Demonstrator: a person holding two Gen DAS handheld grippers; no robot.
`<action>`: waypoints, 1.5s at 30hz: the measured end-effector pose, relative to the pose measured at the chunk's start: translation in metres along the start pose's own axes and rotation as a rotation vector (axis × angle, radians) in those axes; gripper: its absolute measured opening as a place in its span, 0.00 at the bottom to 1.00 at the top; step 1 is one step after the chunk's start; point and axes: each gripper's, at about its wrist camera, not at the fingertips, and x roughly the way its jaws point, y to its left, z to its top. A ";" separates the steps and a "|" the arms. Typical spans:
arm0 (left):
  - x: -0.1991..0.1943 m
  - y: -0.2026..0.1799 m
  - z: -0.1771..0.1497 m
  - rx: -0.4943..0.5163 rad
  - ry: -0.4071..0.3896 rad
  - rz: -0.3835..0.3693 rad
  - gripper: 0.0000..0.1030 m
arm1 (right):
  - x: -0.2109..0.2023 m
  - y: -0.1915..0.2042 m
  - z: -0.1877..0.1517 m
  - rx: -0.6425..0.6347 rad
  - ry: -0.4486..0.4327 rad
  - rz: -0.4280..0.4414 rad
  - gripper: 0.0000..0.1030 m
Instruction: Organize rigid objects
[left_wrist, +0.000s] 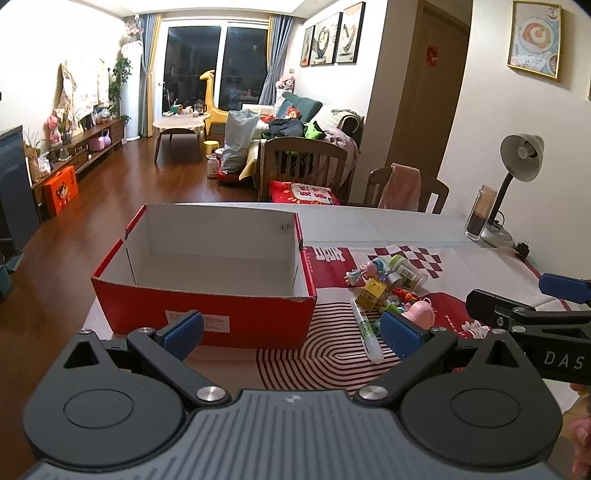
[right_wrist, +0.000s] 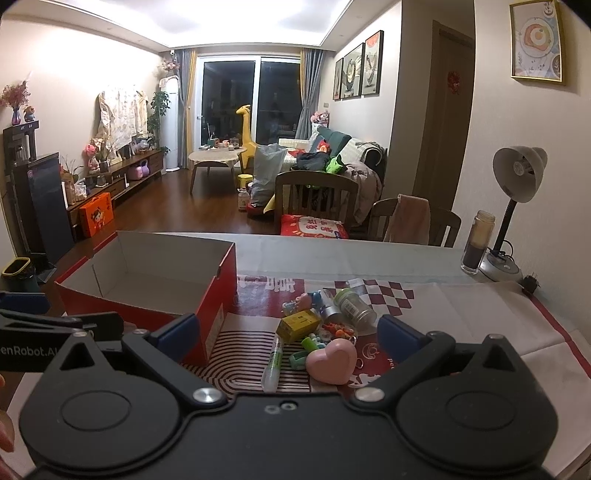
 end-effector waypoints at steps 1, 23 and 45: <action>0.001 -0.001 0.001 0.001 -0.001 -0.005 0.99 | 0.000 -0.002 0.000 0.003 -0.002 0.002 0.99; 0.037 -0.026 0.007 -0.012 0.044 0.015 0.99 | 0.036 -0.038 -0.002 0.021 0.033 0.083 0.97; 0.146 -0.093 -0.024 0.088 0.170 0.086 0.99 | 0.142 -0.105 -0.028 -0.073 0.246 0.208 0.87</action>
